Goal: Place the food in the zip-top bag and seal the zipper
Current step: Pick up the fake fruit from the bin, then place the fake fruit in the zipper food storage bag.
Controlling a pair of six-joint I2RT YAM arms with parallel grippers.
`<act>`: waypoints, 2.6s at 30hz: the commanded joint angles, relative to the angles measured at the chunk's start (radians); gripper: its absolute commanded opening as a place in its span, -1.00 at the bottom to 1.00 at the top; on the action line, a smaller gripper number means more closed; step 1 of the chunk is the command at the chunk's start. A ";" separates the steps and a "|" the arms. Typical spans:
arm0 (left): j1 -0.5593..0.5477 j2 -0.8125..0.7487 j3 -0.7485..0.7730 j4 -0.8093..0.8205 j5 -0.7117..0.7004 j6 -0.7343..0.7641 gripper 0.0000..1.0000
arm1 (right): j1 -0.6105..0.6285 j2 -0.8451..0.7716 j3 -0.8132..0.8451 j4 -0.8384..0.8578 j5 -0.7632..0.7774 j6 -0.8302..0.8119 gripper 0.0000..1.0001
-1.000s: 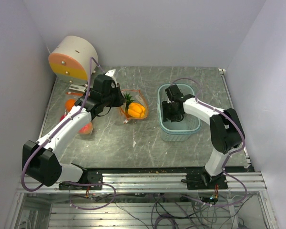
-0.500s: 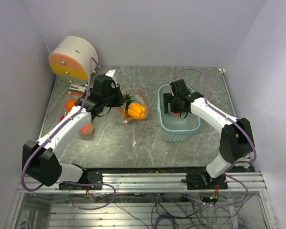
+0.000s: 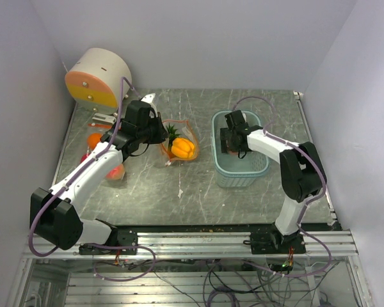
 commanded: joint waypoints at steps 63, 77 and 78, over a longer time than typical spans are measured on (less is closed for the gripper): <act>-0.002 -0.005 0.033 0.008 0.111 -0.038 -0.86 | 0.343 -0.036 0.458 -0.005 -0.338 0.003 0.74; -0.002 0.019 0.053 0.000 0.108 -0.034 -0.86 | 0.215 -0.191 0.422 -0.211 -0.252 0.050 0.61; -0.002 0.018 0.054 -0.005 0.108 -0.031 -0.86 | 0.188 -0.195 0.406 -0.215 -0.302 0.052 0.33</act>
